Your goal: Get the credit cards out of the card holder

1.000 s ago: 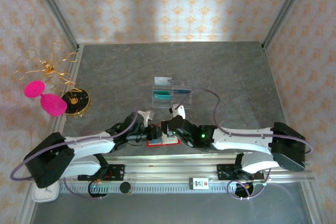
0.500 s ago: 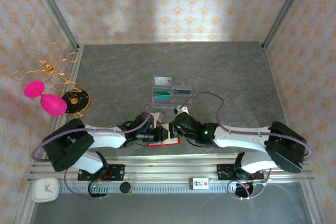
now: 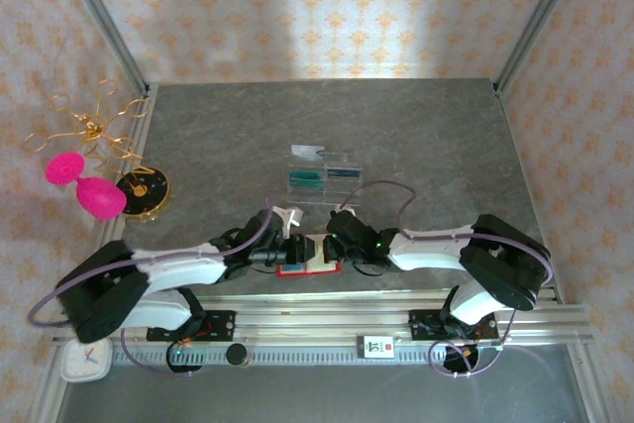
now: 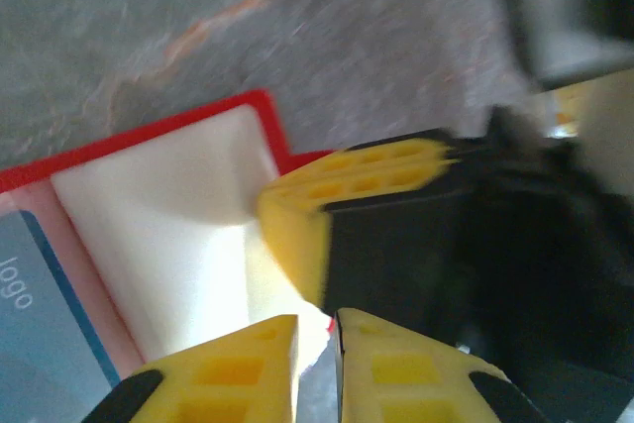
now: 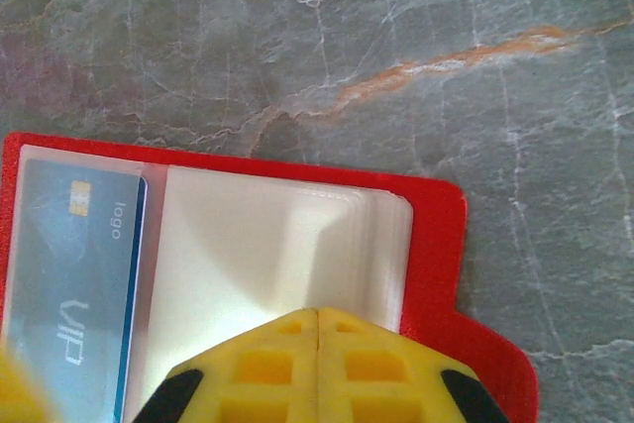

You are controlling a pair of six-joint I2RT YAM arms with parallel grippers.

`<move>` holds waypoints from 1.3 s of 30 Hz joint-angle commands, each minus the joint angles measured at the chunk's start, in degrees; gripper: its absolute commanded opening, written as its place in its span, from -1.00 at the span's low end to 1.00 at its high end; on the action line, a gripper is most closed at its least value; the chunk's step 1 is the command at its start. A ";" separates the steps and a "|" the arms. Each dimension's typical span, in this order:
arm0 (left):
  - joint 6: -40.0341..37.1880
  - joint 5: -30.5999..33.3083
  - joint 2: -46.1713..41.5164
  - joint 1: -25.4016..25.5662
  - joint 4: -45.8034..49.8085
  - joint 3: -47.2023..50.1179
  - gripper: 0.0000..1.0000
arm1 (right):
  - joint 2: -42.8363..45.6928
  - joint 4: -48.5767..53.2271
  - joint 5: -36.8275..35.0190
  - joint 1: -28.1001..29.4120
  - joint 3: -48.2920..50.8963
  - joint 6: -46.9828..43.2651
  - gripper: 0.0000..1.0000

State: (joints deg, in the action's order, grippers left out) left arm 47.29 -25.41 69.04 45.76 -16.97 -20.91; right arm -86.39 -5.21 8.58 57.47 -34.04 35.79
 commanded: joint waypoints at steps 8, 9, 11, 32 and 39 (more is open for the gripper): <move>-1.41 4.89 -11.55 -7.52 8.16 9.40 -0.71 | -0.32 4.99 -2.18 -0.13 0.53 0.08 -1.00; -1.49 4.84 -10.41 -7.56 7.11 9.73 -0.72 | -0.66 5.20 -2.01 -0.12 0.18 0.00 -1.00; -2.46 5.18 -8.08 -7.61 6.81 9.66 -0.74 | -0.70 5.43 -1.57 -0.08 -0.49 -0.34 -1.00; -3.69 5.24 -10.43 -7.88 6.73 11.06 -0.66 | -9.26 3.39 21.38 -0.12 -14.25 -6.63 -0.40; -3.78 5.19 -10.96 -7.94 6.47 11.24 -0.58 | -10.89 5.17 18.99 0.26 -14.26 -6.83 -0.39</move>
State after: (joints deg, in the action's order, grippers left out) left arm 44.49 -21.54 58.59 38.46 -9.98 -10.28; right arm -96.60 -1.76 28.53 57.43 -47.18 29.12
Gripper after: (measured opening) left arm 0.208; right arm 0.303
